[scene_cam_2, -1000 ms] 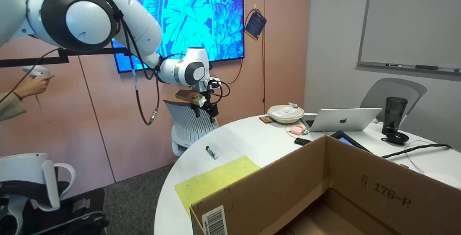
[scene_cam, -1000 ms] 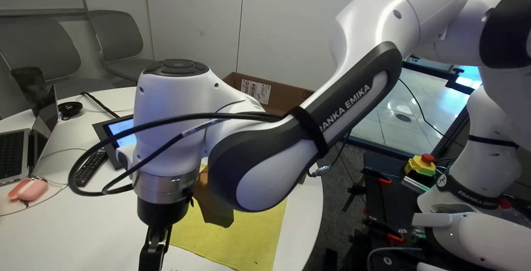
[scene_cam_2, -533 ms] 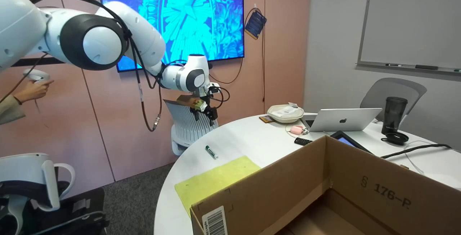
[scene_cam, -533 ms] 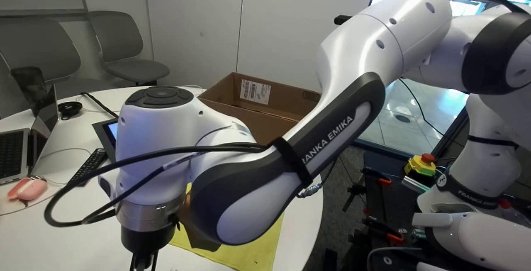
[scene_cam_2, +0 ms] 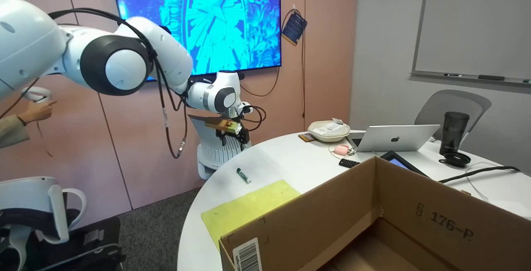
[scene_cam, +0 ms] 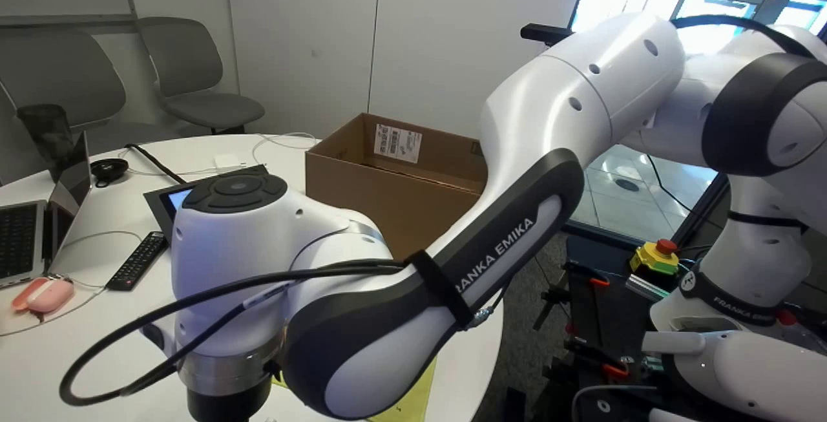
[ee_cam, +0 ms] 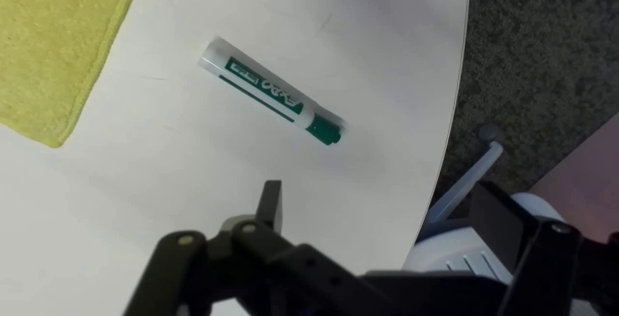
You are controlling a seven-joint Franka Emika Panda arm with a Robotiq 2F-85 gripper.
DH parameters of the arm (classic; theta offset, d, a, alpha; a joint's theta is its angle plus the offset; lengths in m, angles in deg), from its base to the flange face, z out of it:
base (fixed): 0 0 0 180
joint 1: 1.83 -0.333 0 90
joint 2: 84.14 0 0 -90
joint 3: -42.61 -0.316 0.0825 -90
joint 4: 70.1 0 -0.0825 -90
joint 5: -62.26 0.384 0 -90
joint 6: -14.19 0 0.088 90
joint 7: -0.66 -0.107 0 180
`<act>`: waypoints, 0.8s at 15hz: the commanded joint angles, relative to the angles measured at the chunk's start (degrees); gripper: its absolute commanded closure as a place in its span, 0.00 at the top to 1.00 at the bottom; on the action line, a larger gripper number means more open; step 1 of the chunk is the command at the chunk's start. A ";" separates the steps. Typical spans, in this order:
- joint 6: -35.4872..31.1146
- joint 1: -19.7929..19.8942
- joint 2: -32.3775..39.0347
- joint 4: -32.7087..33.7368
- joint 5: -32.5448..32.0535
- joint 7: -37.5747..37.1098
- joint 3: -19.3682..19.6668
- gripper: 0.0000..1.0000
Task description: Put the marker in the towel, fold it then put it in the box
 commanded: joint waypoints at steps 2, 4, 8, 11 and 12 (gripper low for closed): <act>1.26 -0.95 3.35 4.79 -0.34 6.83 0.19 1.00; 0.35 -1.39 4.64 5.87 -0.45 7.37 0.61 1.00; 0.59 -1.72 7.54 9.56 -0.18 8.00 0.88 1.00; 1.68 -2.23 9.23 11.52 -1.09 9.30 1.66 1.00; 2.31 -2.62 9.60 12.03 -1.82 9.74 2.31 1.00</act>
